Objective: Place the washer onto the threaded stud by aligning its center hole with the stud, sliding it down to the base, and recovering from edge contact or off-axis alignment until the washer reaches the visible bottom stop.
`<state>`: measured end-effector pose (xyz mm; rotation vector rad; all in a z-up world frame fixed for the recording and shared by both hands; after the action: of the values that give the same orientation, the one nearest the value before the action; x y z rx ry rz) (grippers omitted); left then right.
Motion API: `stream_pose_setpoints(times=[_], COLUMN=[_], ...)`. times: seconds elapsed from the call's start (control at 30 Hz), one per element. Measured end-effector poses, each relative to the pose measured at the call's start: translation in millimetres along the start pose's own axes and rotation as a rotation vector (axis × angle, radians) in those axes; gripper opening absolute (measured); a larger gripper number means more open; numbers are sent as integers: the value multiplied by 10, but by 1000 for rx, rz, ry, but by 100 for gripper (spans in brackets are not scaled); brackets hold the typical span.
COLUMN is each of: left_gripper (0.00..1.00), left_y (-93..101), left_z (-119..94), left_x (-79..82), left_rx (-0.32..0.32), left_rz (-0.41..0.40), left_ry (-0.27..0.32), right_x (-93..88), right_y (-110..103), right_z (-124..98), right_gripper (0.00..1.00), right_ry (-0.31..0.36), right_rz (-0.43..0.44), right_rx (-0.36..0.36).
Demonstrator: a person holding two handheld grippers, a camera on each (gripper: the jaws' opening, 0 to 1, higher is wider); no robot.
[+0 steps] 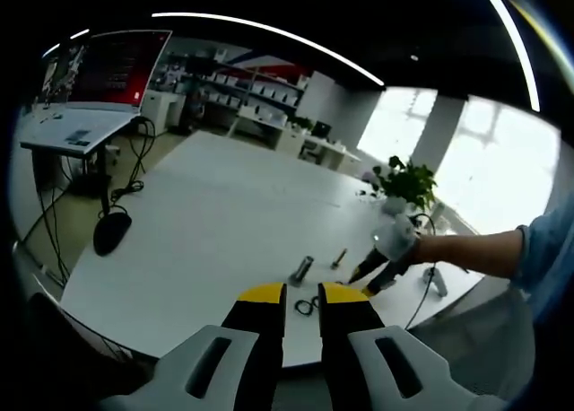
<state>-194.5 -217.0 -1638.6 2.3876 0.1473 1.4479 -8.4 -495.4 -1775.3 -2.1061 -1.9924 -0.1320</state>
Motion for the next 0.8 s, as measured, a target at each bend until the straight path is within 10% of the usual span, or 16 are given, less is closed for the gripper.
stream_pose_setpoints(times=[0.67,0.8], left_gripper=[12,12], left_y=[5,1], left_z=[-3,0], left_x=[1,4], left_rx=[-4,-6], left_rz=[-2,-2], left_ry=[2,3], right_x=[24,50], right_y=[8,38], right_z=[30,62], right_gripper=[30,28], right_ry=[5,203], right_rz=[9,71], right_rx=[-7,-29])
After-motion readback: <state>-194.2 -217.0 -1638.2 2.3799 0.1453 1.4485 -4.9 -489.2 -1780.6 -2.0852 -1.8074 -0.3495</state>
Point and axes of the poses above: the point that each gripper's makers call its tool centre point, and the gripper's own axes: z roughly forward along the fingers, y roughly to its right, x roughly out of its top, the point moved 8 cm from there along -z, roughly backward along the fingers, and after that the axes turned 7 degrees about x, right-handed, at the moved point
